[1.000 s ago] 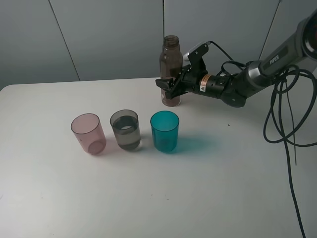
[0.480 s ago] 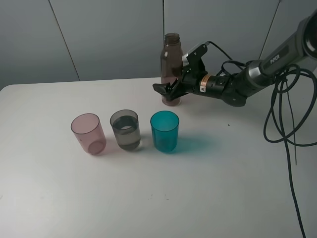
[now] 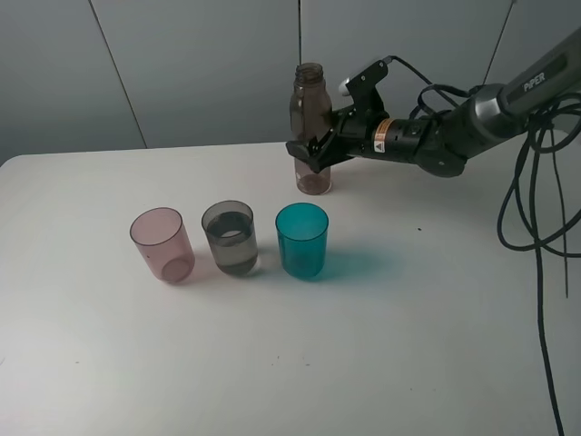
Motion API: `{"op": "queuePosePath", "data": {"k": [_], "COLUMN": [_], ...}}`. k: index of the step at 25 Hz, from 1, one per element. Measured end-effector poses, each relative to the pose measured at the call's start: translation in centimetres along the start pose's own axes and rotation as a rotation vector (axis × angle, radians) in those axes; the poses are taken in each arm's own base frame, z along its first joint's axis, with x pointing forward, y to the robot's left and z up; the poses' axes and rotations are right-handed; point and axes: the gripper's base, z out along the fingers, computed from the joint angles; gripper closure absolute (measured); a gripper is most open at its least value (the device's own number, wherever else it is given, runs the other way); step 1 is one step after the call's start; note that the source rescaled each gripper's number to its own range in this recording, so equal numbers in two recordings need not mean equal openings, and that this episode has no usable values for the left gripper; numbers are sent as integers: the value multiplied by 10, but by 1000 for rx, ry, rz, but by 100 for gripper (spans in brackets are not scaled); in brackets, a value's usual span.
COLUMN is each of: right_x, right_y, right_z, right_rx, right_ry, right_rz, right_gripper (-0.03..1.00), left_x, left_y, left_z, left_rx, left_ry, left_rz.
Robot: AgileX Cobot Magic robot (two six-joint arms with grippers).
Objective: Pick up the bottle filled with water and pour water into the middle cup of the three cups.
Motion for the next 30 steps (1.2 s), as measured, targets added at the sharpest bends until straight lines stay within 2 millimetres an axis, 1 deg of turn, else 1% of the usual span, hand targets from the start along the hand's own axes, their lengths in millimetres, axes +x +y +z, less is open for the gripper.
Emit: {"op": "queuePosePath", "data": {"k": [5,9,11,15,18,22,23,25,28,30], "right_x": [6,12,14,11,-2,-43,-58,-78,-114,-133], "right_y": [8,8,5,-2,-5,-12,-12,-12,-5,3], "right_z": [-16,-32,-44,-74,-97,-129,-140,-160,-199,-225], "right_rx": [18,33,53,106,186,342,386,456,566,613], "right_ry": [41,71,94,109,111,104,97,97,108,118], "right_rz": [-11,-17,-5,14,45,82,90,125,196,256], "right_gripper": [-3,-3,-3,-3,-3,-3,-3,-3,-3,-3], "left_x": [0,0,0,0,0,0,0,0,0,0], "left_y": [0,0,0,0,0,0,0,0,0,0], "left_z": [0,0,0,0,0,0,0,0,0,0], "left_rx": [0,0,0,0,0,0,0,0,0,0], "left_ry": [0,0,0,0,0,0,0,0,0,0], "left_rz": [0,0,0,0,0,0,0,0,0,0]}}
